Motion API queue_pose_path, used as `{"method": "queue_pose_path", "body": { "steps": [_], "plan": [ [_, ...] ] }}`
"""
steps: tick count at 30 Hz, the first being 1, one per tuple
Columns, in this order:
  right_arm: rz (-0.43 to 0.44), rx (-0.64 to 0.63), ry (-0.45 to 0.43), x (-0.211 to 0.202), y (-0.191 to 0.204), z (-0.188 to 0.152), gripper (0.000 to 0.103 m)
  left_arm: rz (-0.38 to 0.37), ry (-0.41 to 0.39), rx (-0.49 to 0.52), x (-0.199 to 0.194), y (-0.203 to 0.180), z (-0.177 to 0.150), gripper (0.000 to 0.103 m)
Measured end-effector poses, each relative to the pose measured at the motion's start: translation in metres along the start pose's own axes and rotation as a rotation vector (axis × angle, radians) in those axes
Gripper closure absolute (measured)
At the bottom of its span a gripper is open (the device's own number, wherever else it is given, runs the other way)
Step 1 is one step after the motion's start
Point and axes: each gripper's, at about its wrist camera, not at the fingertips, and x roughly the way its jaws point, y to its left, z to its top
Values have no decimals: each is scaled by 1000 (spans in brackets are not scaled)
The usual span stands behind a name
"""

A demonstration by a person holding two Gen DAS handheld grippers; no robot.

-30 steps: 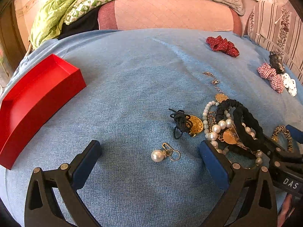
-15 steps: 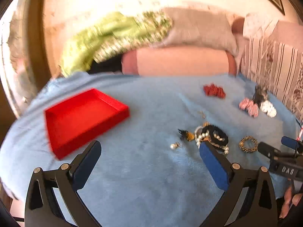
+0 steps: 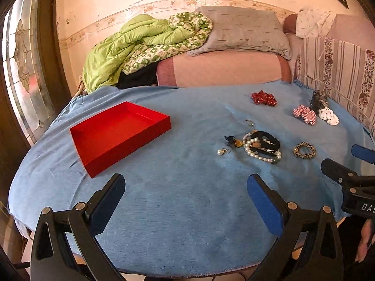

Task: Organize jewelry
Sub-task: 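Set the red tray down on the blue sheet beside the jewelry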

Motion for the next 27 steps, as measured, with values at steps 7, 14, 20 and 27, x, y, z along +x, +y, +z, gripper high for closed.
{"method": "queue_pose_path", "body": {
  "steps": [7,14,20,27],
  "plan": [
    [-15,-18,21,7,3,-3,0,5,27,-8,9,-5,-4,0],
    [-22,-23,35,12,2,-4,0,-10,40,-11,15,-6,-5,0],
    [-9,-17,38,15,3,-4,0,-14,57,-25,18,-2,-6,0],
    [-6,1,47,18,1,-4,0,-31,78,-37,23,-1,-7,0]
  ]
}}
